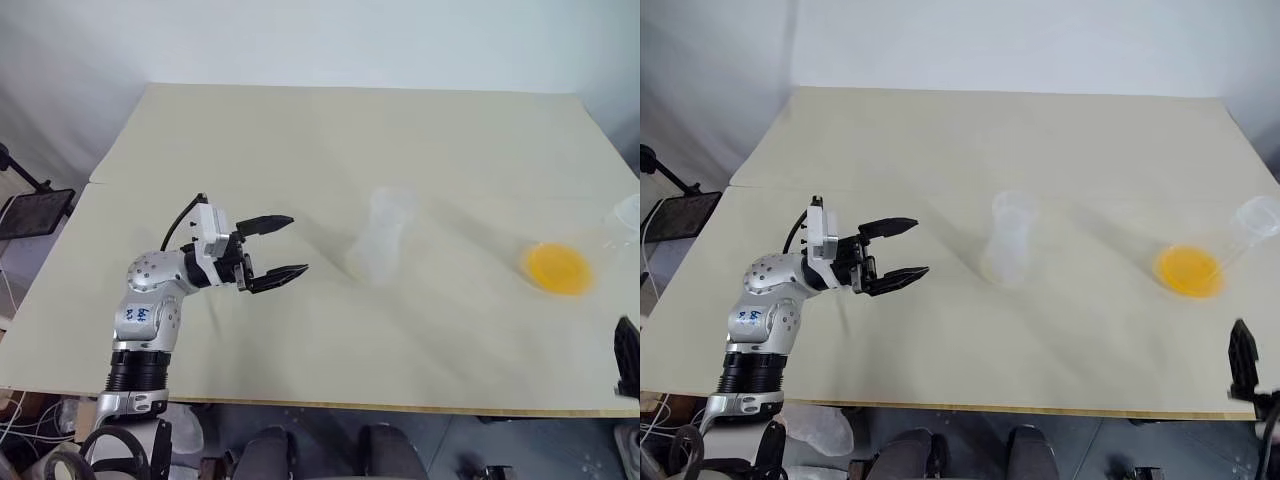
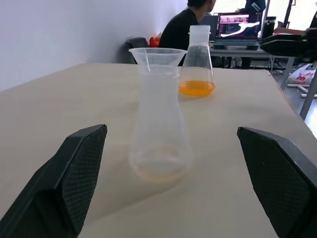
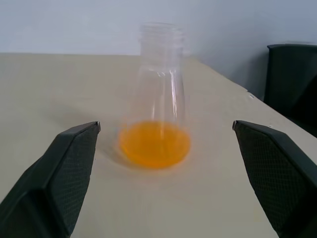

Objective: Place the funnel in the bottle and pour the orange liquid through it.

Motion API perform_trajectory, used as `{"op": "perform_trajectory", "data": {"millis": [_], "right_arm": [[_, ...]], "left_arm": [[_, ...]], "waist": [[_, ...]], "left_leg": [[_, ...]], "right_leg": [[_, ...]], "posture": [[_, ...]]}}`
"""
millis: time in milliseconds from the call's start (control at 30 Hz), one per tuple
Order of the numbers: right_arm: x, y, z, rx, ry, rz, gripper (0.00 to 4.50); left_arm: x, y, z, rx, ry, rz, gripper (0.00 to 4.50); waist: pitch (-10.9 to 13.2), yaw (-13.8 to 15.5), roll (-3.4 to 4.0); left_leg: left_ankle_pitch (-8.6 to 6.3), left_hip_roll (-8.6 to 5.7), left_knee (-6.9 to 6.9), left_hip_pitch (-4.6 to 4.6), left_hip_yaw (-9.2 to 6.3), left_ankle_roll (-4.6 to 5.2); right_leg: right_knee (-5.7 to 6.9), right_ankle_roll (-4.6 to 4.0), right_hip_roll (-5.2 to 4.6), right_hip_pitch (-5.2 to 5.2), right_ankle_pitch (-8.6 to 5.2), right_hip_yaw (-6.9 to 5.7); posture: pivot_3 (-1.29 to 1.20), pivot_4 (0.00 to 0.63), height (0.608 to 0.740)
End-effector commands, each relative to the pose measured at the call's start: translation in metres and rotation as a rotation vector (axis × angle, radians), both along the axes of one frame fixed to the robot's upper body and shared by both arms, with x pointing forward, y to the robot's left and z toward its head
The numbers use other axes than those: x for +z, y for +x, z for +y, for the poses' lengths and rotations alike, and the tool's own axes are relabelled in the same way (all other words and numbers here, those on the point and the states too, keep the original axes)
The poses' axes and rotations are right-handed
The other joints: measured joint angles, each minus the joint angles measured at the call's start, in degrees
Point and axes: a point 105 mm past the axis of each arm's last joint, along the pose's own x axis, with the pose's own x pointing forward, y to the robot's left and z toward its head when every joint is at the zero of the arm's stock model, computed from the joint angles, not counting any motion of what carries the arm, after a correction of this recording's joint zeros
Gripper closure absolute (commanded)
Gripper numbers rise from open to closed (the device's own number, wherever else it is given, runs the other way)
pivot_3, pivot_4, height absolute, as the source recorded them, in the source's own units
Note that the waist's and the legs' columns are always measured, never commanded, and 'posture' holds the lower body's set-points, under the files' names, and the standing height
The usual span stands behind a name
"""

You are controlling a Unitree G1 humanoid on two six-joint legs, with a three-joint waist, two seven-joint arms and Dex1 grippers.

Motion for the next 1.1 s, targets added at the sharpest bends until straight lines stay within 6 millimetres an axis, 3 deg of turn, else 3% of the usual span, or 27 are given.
{"op": "perform_trajectory", "data": {"millis": [33, 167, 367, 1100], "right_arm": [[0.019, 0.015, -0.011, -0.031, 0.003, 0.007, 0.0], [0.032, 0.033, -0.012, -0.041, 0.001, 0.005, 0.0], [0.034, 0.051, -0.009, -0.037, 0.033, 0.025, 0.0], [0.05, 0.092, -0.019, -0.014, 0.051, -0.025, 0.0]], "left_arm": [[0.01, -0.004, -0.002, -0.01, -0.025, -0.015, 0.02], [0.009, -0.006, -0.004, -0.017, -0.028, -0.001, 0.02], [0.012, -0.008, -0.008, -0.033, -0.03, 0.012, 0.02], [0.018, -0.01, -0.019, -0.056, -0.058, 0.022, 0.02]], "waist": [[0.0, 0.09, 0.0], [0.0, 0.34, 0.0], [0.0, 0.24, 0.0], [0.0, 0.09, 0.0]], "left_leg": [[0.01, -0.01, 0.0, -0.01, 0.0, 0.0], [0.0, -0.1, 0.0, -0.07, -0.05, 0.01], [0.0, -0.16, 0.0, -0.1, -0.08, 0.03], [0.01, -0.17, 0.0, -0.13, -0.05, 0.03]], "right_leg": [[0.01, 0.0, 0.0, -0.01, 0.0, 0.0], [0.0, 0.0, -0.01, -0.02, 0.0, -0.05], [-0.02, 0.0, 0.01, -0.02, 0.0, -0.08], [-0.07, 0.0, 0.03, -0.04, 0.0, -0.07]], "posture": [[0.0, 0.15, 0.74], [0.0, 0.15, 0.74], [0.0, 0.15, 0.74], [0.0, 0.15, 0.74]]}}
